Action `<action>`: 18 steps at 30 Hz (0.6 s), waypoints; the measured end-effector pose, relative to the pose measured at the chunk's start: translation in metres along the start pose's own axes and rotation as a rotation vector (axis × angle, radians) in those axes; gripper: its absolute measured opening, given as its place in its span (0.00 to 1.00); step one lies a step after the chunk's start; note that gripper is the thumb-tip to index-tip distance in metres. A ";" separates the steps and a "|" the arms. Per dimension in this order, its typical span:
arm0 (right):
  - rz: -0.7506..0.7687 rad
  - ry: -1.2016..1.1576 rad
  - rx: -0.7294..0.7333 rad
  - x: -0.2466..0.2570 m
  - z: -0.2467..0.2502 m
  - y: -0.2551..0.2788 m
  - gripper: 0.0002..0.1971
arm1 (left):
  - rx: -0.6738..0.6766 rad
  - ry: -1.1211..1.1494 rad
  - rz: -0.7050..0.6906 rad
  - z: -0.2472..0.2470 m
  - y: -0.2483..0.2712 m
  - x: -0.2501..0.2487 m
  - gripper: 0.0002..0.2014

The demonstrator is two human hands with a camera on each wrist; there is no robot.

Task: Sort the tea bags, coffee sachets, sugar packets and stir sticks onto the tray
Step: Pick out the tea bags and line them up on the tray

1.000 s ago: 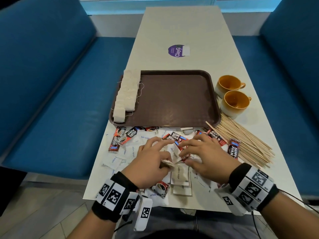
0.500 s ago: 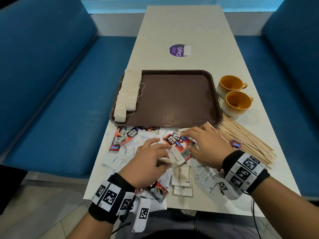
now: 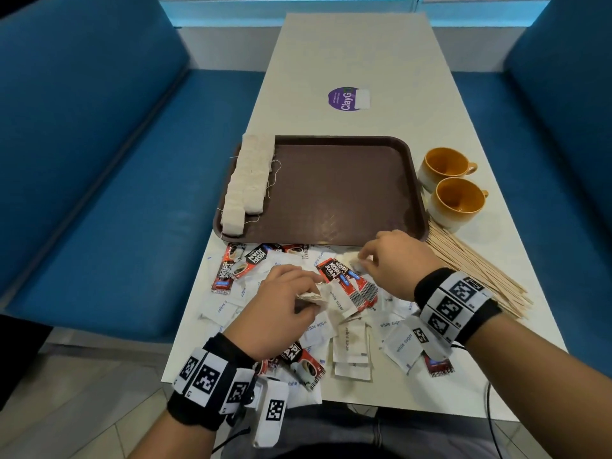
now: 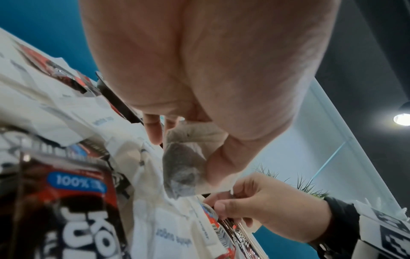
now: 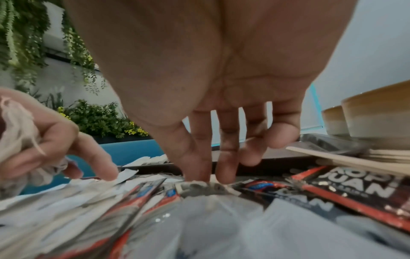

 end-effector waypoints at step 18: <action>-0.010 0.061 -0.007 0.025 0.005 0.001 0.15 | -0.129 0.108 0.055 0.006 0.005 0.005 0.07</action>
Point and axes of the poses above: each hand's wrist, its own y-axis away from the middle knuckle, its own z-axis out of the back of the hand, x = y × z, the point moved 1 cm from there along -y, towards the middle knuckle, and after that the axes turned 8 degrees about -z, right-handed, at the moved point
